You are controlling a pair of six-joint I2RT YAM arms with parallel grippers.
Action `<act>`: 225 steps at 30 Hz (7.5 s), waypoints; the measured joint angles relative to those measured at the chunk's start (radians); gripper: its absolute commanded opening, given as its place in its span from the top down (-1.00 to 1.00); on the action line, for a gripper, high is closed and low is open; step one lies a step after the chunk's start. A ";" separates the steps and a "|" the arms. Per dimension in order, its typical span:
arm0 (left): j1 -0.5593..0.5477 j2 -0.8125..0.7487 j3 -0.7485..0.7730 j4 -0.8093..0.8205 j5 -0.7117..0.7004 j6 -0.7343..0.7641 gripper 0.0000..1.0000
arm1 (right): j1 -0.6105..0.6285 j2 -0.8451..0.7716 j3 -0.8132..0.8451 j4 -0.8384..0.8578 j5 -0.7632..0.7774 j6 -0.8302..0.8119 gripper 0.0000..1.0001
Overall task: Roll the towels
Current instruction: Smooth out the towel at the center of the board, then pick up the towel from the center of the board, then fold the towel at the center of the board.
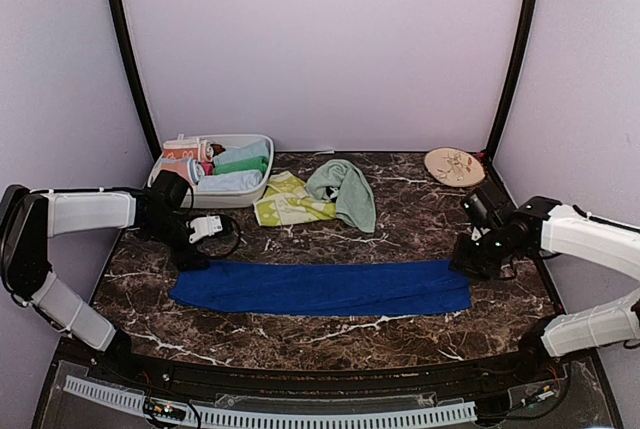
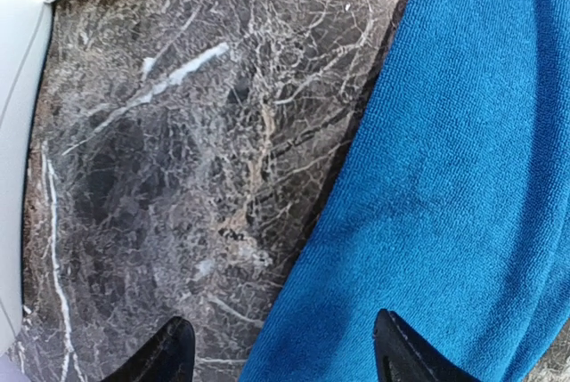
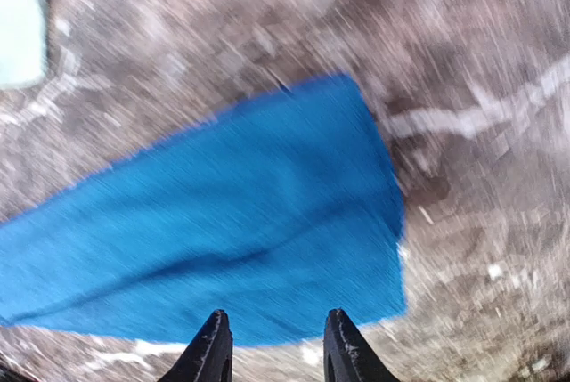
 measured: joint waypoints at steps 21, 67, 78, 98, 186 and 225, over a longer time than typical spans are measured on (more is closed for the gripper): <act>0.012 0.083 -0.011 0.119 -0.114 -0.010 -0.27 | 0.024 -0.029 -0.124 0.015 0.047 0.050 0.44; 0.029 0.100 -0.032 0.221 -0.140 -0.048 -0.09 | 0.078 -0.129 -0.129 0.027 0.013 0.144 1.00; 0.029 0.106 -0.019 0.204 -0.147 -0.055 -0.09 | 0.151 0.136 -0.152 0.260 -0.017 0.134 1.00; 0.053 0.085 -0.018 0.185 -0.154 -0.053 -0.56 | 0.250 -0.161 -0.217 -0.050 0.011 0.285 0.28; 0.194 -0.167 -0.023 -0.255 0.258 0.038 -0.72 | 0.386 0.999 1.192 -0.175 -0.064 -0.175 1.00; 0.204 -0.172 -0.057 -0.223 0.215 0.055 -0.67 | 0.496 1.238 1.484 -0.065 -0.276 -0.064 1.00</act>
